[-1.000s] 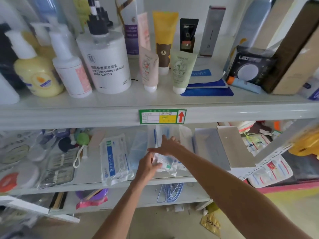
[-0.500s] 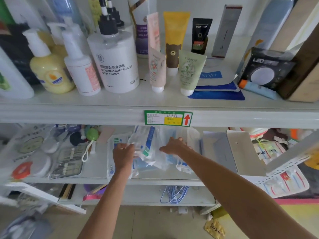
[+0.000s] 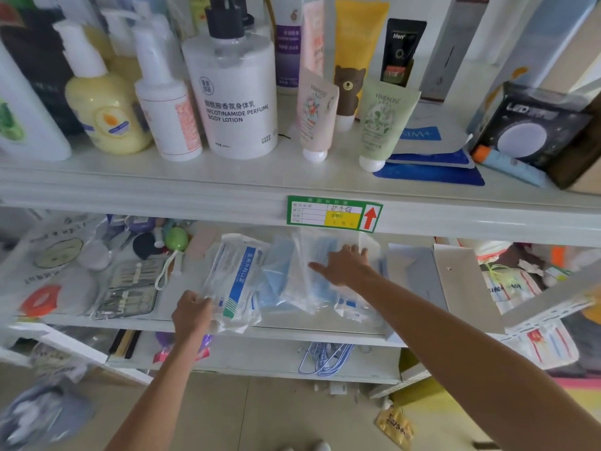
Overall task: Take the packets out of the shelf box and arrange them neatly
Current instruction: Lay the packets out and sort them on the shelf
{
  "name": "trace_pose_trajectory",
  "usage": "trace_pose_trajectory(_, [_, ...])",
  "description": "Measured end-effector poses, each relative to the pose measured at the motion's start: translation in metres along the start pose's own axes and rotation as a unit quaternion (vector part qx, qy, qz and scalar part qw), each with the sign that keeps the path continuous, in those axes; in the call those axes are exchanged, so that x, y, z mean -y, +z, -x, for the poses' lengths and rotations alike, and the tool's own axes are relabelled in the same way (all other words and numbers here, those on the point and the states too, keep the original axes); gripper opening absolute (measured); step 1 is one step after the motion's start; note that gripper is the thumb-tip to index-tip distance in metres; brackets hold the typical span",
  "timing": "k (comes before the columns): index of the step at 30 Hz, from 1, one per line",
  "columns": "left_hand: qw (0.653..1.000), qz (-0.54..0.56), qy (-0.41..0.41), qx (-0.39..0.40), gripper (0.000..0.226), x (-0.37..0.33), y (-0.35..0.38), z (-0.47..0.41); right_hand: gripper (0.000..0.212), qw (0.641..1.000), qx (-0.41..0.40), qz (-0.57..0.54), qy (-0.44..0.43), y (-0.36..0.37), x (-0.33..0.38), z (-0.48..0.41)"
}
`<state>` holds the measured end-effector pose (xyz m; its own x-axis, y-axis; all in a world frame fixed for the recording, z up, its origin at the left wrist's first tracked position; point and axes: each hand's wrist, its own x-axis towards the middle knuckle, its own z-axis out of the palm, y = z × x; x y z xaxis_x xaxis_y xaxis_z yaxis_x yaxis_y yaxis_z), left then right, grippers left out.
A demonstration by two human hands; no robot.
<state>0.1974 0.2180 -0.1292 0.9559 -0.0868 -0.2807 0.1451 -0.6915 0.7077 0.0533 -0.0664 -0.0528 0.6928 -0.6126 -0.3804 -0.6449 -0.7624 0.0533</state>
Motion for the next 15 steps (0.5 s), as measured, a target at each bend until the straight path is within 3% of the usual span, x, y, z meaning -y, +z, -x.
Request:
trace_pose_trajectory(3, [0.997,-0.079,-0.012,-0.01,0.038,-0.015,-0.005,0.003,0.069,0.994,-0.104,0.002,-0.018,0.009,-0.012,-0.001])
trace_pose_trajectory(5, [0.987,-0.133,0.024,-0.082,0.048,-0.027,-0.004,0.013,0.077,0.997,-0.074,-0.028,0.006,0.016,-0.018,-0.001])
trace_pose_trajectory(7, [0.975,-0.092,0.163,-0.122,0.038,-0.044,0.007,0.034,0.096,0.996,-0.002,-0.071,0.049,0.024,-0.025,-0.002])
trace_pose_trajectory(8, [0.967,-0.046,0.234,-0.095,0.027,-0.054,0.018,0.049,0.105,0.993,0.034,-0.098,0.063,0.029,-0.029,-0.002])
trace_pose_trajectory(10, [0.949,0.008,0.312,0.047,0.014,-0.071,0.046,0.081,0.112,0.987,0.072,-0.13,0.064,0.04,-0.035,-0.002])
trace_pose_trajectory(13, [0.924,-0.005,0.283,0.257,0.01,-0.082,0.096,0.117,0.107,0.989,0.069,-0.125,0.044,0.048,-0.041,-0.002])
trace_pose_trajectory(15, [0.92,-0.019,0.241,0.307,0.02,-0.087,0.124,0.132,0.105,0.989,0.081,-0.121,0.034,0.047,-0.042,-0.003])
